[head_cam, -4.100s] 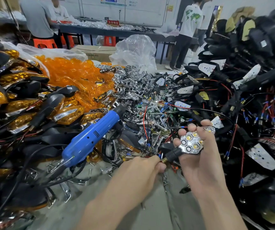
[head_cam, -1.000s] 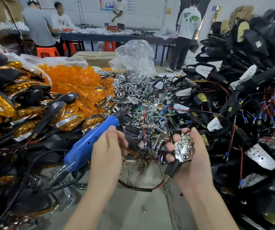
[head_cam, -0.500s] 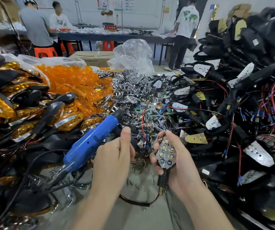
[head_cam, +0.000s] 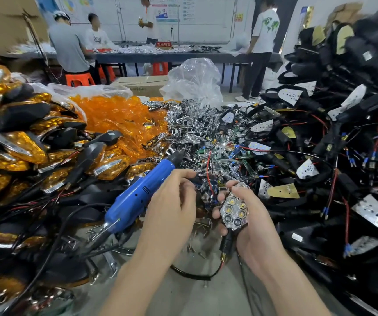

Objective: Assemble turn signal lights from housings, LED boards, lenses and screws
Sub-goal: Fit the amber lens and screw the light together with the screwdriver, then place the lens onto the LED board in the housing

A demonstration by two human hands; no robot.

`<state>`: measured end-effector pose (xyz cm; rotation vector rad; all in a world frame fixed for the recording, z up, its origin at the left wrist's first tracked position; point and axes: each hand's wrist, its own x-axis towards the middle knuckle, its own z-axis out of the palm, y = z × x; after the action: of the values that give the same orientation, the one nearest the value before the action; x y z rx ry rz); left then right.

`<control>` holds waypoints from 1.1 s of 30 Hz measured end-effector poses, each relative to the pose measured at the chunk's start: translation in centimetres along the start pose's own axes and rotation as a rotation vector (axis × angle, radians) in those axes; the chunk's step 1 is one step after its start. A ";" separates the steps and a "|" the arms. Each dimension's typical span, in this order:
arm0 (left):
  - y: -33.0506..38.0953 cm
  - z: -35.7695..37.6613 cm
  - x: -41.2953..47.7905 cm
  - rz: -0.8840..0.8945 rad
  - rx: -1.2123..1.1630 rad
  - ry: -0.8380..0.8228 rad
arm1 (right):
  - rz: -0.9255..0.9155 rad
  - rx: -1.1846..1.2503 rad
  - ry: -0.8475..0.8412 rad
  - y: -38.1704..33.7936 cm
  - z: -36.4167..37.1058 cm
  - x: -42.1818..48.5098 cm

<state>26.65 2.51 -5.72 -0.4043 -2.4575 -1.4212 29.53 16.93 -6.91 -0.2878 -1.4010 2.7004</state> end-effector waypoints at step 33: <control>-5.7 -5.6 15.7 -0.366 1.043 -0.171 | 0.006 0.024 -0.046 0.0 -0.4 0.4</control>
<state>10.56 -3.53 -1.76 0.1755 -3.0749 -0.0266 29.27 17.37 -7.16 -0.2290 -1.3801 2.7436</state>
